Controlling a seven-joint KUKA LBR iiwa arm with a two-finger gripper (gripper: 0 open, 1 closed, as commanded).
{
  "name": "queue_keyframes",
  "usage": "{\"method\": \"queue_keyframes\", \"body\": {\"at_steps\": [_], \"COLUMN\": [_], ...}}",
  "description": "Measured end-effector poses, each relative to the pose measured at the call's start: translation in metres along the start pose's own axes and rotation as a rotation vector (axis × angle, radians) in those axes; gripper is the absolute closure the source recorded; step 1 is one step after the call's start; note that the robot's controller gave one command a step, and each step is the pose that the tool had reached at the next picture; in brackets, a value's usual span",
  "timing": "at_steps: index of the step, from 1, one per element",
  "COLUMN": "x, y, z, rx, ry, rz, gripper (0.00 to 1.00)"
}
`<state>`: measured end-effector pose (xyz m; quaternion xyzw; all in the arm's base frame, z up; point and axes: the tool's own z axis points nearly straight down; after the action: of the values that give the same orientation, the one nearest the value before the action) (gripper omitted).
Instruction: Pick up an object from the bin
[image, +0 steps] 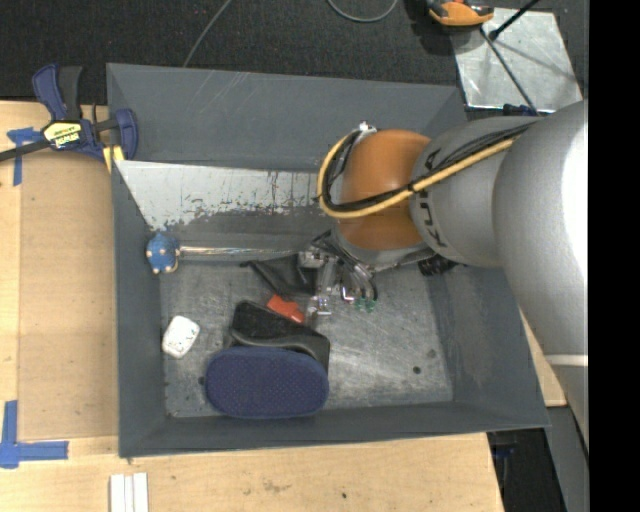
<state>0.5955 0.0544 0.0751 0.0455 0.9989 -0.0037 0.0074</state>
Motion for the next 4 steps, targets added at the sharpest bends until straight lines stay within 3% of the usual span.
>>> {"method": "queue_keyframes", "body": {"at_steps": [1, 2, 3, 4], "x": [-0.004, 0.001, -0.004, 0.0], "y": [0.004, 0.005, 0.005, 0.0], "z": [-0.004, 0.0, -0.004, -0.097], "rx": [-0.01, -0.009, -0.011, -0.007], "ry": [-0.018, 0.003, -0.018, 0.006], "rz": [0.001, -0.002, -0.001, 0.243], "gripper": [1.0, 0.0, 1.0, 1.0]}}
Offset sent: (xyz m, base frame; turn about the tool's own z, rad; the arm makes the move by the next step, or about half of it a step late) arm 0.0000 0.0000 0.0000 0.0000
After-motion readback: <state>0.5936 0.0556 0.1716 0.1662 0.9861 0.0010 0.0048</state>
